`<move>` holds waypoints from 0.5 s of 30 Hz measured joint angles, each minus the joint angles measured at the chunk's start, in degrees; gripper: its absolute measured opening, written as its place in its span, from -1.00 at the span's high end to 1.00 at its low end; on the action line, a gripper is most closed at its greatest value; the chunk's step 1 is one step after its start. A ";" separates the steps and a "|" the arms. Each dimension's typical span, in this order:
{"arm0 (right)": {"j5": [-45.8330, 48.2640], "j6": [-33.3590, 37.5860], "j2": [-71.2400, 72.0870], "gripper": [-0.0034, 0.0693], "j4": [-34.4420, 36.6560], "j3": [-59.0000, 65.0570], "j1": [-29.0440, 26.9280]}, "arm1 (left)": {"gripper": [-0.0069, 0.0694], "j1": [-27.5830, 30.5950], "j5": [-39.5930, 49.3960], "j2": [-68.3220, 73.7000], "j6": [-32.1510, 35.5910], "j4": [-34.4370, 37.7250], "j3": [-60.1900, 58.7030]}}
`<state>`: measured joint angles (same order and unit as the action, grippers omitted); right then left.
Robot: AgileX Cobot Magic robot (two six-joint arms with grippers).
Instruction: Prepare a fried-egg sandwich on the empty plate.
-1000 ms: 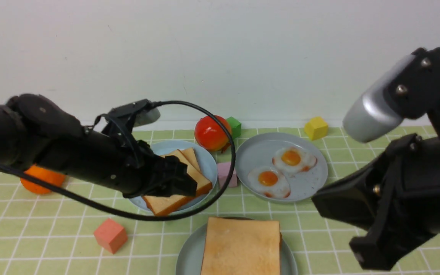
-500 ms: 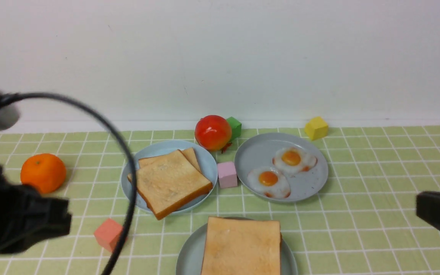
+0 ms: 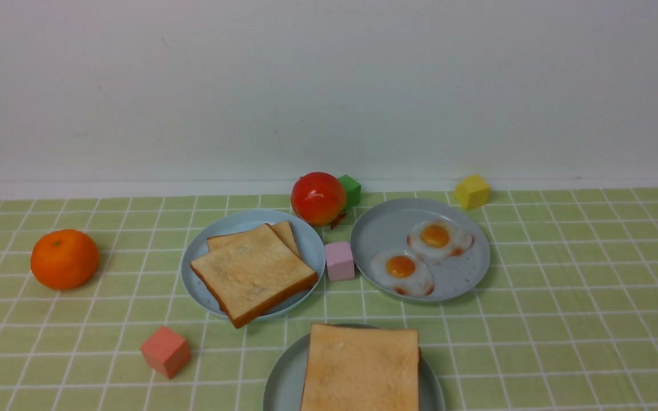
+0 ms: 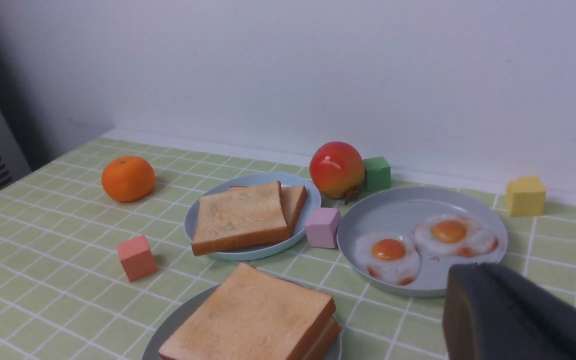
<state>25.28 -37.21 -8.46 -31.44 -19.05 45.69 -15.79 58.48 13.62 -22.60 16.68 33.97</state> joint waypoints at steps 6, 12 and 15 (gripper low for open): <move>0.00 0.00 0.00 0.92 -0.49 0.00 0.00 | 0.85 0.00 0.21 -0.39 -0.20 0.20 0.00; -0.01 0.00 0.00 0.91 -0.49 0.00 0.00 | 0.85 0.00 0.21 -0.39 -0.25 0.14 0.00; -0.06 0.00 0.00 0.91 -0.72 0.00 0.00 | 0.85 0.00 -0.03 -0.66 -0.30 -0.15 -0.36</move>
<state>25.21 -37.21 -8.46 -32.16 -19.05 45.69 -15.79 58.45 12.97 -22.89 16.54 33.61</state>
